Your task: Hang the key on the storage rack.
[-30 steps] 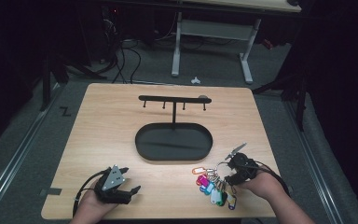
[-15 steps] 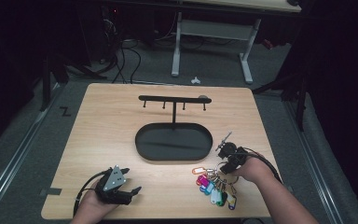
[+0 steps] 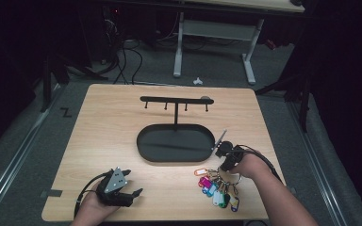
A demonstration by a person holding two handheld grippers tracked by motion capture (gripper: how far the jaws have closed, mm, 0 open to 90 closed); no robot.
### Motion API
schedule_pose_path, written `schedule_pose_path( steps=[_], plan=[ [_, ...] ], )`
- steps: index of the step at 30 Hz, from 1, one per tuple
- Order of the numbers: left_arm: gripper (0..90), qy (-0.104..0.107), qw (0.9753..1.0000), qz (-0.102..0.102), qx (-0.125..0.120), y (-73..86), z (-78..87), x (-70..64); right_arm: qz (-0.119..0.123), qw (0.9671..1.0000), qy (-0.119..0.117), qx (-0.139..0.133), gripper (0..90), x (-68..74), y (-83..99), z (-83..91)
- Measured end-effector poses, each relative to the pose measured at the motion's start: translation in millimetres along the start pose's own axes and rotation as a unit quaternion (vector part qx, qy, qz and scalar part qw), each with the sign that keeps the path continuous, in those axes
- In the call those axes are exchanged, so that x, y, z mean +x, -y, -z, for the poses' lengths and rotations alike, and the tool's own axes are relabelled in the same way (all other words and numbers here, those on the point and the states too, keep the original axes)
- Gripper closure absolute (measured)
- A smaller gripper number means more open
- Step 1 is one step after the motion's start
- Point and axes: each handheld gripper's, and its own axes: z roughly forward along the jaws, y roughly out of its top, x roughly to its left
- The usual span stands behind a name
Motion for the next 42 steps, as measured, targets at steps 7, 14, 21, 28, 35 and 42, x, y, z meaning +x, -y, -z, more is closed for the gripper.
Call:
schedule_pose_path(
  steps=[7, 14, 21, 28, 35, 42],
  plan=[
    [21.5, 0.001, 1.0, -0.002, 0.0, -0.2, -1.1, -1.2, 0.001, 1.0, -0.001, -0.007, 83.1, 4.7, 5.1, 0.3],
    [21.7, 0.003, 1.0, -0.002, 0.003, -0.2, -2.4, -1.1, -0.022, 0.9993, 0.013, -0.025, 62.7, -6.7, 8.6, 8.9],
    [21.7, 0.003, 1.0, -0.003, 0.003, 0.2, -2.3, -1.4, -0.057, 0.9984, -0.004, -0.008, 62.8, -16.0, 13.5, -0.7],
    [21.7, 0.005, 1.0, -0.003, 0.004, 0.2, -1.9, -1.5, -0.067, 0.9977, -0.001, 0.0, 85.7, -10.7, 25.6, 0.5],
    [21.9, 0.008, 0.9999, -0.006, 0.005, -0.2, -2.6, -2.5, -0.106, 0.9943, -0.002, -0.001, 85.8, -4.9, 56.1, 3.6],
    [21.9, 0.01, 0.9999, -0.008, 0.007, -1.0, -3.8, -4.0, -0.109, 0.9939, -0.013, 0.01, 80.8, 6.4, 81.7, 7.6]
  ],
)
